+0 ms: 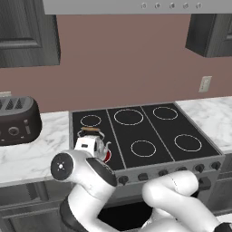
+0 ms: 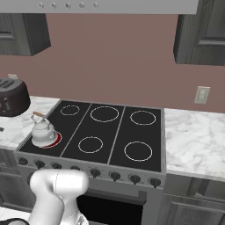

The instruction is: Lower the heat of the kettle.

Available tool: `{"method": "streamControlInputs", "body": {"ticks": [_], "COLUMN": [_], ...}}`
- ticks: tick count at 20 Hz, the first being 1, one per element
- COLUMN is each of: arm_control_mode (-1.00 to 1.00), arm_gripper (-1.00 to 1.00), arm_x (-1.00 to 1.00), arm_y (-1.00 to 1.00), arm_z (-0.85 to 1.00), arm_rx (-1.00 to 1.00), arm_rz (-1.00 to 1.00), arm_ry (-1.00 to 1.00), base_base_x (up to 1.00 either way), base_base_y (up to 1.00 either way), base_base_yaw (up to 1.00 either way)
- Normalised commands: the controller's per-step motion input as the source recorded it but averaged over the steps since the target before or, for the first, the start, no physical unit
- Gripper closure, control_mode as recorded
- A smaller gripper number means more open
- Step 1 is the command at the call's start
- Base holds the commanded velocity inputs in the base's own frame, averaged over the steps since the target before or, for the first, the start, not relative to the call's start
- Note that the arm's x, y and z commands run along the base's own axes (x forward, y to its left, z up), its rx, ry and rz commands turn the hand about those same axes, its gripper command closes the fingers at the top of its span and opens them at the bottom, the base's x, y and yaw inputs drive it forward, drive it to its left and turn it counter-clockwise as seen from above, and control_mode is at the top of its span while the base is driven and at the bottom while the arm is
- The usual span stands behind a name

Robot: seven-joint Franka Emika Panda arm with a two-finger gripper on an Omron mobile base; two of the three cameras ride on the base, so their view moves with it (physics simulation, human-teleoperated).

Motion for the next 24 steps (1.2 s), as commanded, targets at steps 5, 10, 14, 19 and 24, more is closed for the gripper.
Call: {"method": "streamControlInputs", "body": {"ticks": [5, 10, 14, 19, 24], "arm_control_mode": [-1.0, -1.0, -1.0, -1.0, -1.0], "arm_gripper": [-1.0, -1.0, -1.0, -1.0, -1.0], "arm_x": [0.08, 0.3, 0.2, 0.1, 0.08], "arm_y": [0.18, 0.05, 0.07, 0.0, 0.05], "arm_z": [-0.96, -0.84, -0.59, -0.48, -0.34], "arm_rx": [-0.22, -0.1, -0.05, 0.0, 0.0], "arm_rz": [0.16, 0.05, 0.02, 0.01, 0.0], "arm_ry": [-0.05, -0.09, -0.01, -0.03, -0.01], "base_base_x": [0.0, 0.0, 0.0, 0.0, 0.0], "base_base_y": [0.0, 0.0, 0.0, 0.0, 0.0], "base_base_yaw": [0.0, 0.0, 0.0, 0.0, 0.0]}}
